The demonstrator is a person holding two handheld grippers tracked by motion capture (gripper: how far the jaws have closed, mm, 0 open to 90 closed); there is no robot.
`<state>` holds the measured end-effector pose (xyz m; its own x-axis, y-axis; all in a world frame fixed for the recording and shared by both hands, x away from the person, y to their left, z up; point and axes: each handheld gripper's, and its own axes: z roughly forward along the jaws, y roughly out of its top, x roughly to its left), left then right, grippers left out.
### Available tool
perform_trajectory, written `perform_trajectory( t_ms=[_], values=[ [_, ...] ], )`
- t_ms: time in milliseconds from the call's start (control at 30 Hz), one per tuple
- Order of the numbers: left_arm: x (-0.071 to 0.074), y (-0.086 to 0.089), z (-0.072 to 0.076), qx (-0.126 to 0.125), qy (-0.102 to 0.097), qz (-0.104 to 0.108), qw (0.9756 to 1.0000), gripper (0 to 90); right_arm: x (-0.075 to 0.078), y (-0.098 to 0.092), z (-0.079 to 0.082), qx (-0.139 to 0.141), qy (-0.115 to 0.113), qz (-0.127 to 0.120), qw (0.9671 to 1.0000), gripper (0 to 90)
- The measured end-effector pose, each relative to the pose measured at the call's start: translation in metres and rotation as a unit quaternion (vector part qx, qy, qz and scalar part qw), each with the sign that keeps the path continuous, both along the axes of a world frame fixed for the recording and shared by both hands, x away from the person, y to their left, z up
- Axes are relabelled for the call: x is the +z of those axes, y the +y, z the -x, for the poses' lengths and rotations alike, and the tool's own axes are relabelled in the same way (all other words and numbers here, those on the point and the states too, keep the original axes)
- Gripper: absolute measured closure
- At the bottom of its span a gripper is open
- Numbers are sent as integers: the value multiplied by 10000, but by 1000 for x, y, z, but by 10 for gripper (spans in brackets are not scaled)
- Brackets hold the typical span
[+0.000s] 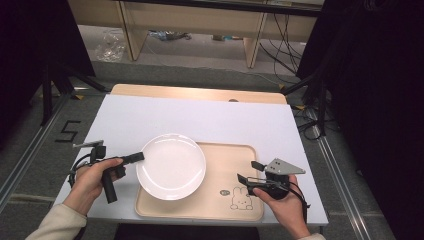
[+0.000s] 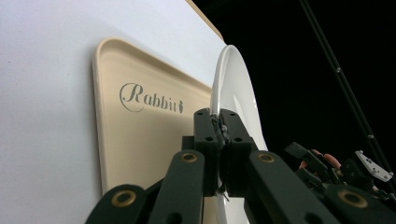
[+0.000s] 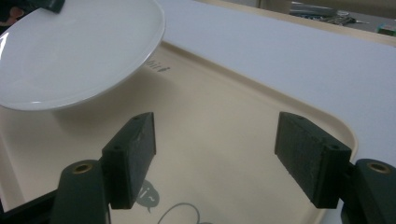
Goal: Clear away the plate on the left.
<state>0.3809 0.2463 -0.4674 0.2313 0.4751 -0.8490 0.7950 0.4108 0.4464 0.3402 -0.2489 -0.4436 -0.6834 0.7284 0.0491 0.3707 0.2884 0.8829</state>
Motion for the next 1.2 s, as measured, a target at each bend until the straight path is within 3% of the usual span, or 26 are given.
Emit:
perform_trajectory(
  t_ms=[967, 1033, 1067, 1200],
  values=[
    [0, -18, -2, -183, 75, -35, 9998, 864, 0, 0, 0, -3, -7, 3, 10000, 301],
    [0, -19, -2, -201, 83, -39, 9998, 864, -2, 1, -1, 49, -47, -139, 9999, 301],
    [-1, -20, -3, -206, 83, -38, 9997, 864, 0, 0, 0, 4, -11, -8, 10000, 301],
    [-1, -23, -3, -237, 87, -48, 9997, 864, 0, 0, 0, 5, -2, -5, 10000, 301]
  ],
)
